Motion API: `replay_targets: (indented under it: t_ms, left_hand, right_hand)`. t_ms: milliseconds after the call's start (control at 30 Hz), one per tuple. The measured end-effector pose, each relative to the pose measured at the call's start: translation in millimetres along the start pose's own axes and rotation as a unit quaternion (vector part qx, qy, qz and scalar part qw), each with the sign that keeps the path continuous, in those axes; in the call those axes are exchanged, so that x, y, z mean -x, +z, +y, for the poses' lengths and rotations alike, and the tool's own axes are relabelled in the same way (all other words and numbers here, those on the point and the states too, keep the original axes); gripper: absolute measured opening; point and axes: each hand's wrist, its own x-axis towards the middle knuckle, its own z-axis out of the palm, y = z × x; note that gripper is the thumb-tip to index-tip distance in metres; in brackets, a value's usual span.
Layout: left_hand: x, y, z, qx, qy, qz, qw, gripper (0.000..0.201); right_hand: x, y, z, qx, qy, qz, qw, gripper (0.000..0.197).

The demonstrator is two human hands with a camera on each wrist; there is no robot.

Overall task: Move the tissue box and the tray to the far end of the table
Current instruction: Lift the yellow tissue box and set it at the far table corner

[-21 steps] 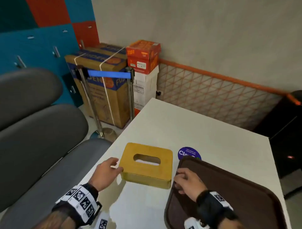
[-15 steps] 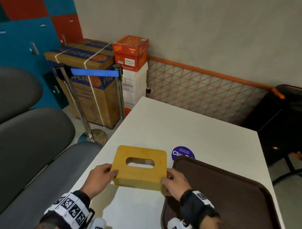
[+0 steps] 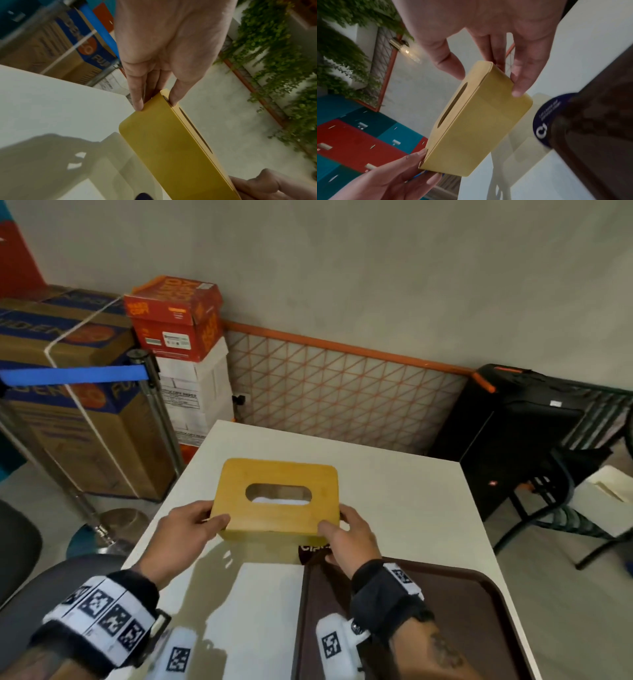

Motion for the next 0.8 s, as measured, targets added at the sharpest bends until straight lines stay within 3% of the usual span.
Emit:
replay_targets:
  t_ms: [133,367,467,800]
  left_hand:
    - [-43.5,48.9,44.2,-0.026,0.051,-0.030,0.998,0.021]
    - [-111.8,148.9,97.0,-0.067,0.072,-0.103,0.990,0.026]
    - [-139.9,191.0,107.9,-0.062,0.069,-0.118,0.989,0.038]
    - [-210.2,310.6,128.5,-0.093,0.082,-0.138,0.983,0.031]
  right_hand:
    - [-41.5,-46.9,-11.6,0.001,0.013,0.056,0.998,0.055]
    - [-119.7,-132.9,-5.1,-0.023,0.036,0.097,0.994,0.058]
    - [-154.3,-164.8,5.7,-0.014,0.048,0.112,0.992,0.066]
    - [-241.8,-246.8,44.3,0.008,0.075,0.128,0.989,0.050]
